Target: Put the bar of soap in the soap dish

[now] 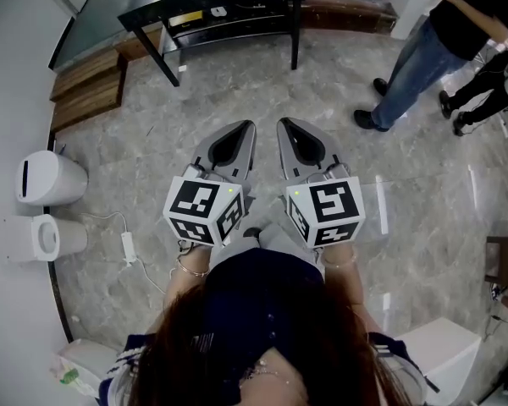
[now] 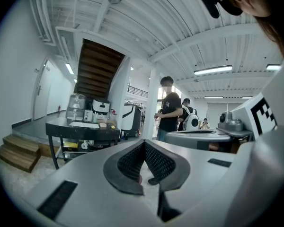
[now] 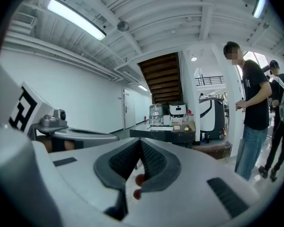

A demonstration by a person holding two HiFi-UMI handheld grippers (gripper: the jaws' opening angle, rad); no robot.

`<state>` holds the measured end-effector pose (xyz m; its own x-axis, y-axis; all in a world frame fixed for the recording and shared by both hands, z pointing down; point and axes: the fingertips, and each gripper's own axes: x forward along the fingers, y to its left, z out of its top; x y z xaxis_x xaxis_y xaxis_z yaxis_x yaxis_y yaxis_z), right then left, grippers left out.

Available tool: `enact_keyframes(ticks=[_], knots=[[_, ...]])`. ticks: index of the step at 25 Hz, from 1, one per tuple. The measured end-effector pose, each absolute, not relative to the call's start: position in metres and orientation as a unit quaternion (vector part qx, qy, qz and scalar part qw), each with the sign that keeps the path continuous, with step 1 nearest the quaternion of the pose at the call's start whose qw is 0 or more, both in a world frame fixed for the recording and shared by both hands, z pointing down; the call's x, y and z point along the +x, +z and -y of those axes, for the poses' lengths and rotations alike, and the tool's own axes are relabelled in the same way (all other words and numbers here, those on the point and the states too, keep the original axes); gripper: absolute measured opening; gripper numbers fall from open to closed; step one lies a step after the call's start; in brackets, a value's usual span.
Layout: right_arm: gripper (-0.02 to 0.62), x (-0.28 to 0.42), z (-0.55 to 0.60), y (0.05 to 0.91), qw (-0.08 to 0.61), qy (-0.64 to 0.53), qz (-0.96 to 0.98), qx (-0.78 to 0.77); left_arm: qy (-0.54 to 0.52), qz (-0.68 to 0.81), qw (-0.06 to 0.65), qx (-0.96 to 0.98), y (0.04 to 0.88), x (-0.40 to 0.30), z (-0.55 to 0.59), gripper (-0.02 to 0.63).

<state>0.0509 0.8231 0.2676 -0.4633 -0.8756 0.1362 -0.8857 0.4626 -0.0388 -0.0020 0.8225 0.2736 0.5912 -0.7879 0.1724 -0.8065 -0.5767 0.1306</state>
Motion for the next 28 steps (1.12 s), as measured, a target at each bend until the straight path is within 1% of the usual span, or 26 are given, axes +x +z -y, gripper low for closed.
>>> enact_keyframes(ticks=[5,13,20,28], knots=[[0.008,0.058,-0.801,0.270,0.033,0.067,0.863,0.500,0.054,0.456,0.102,0.883,0.278,0.005,-0.803,0.003],[0.009,0.039,-0.745,0.282,0.034,0.068,0.883,0.463,0.052,0.474,0.106,0.873,0.287,-0.013,-0.747,0.003],[0.009,0.022,-0.669,0.287,0.039,0.070,0.878,0.471,0.049,0.462,0.109,0.879,0.292,-0.030,-0.665,0.003],[0.009,-0.012,-0.561,0.274,0.030,0.067,0.867,0.493,0.054,0.443,0.097,0.890,0.286,-0.062,-0.557,0.003]])
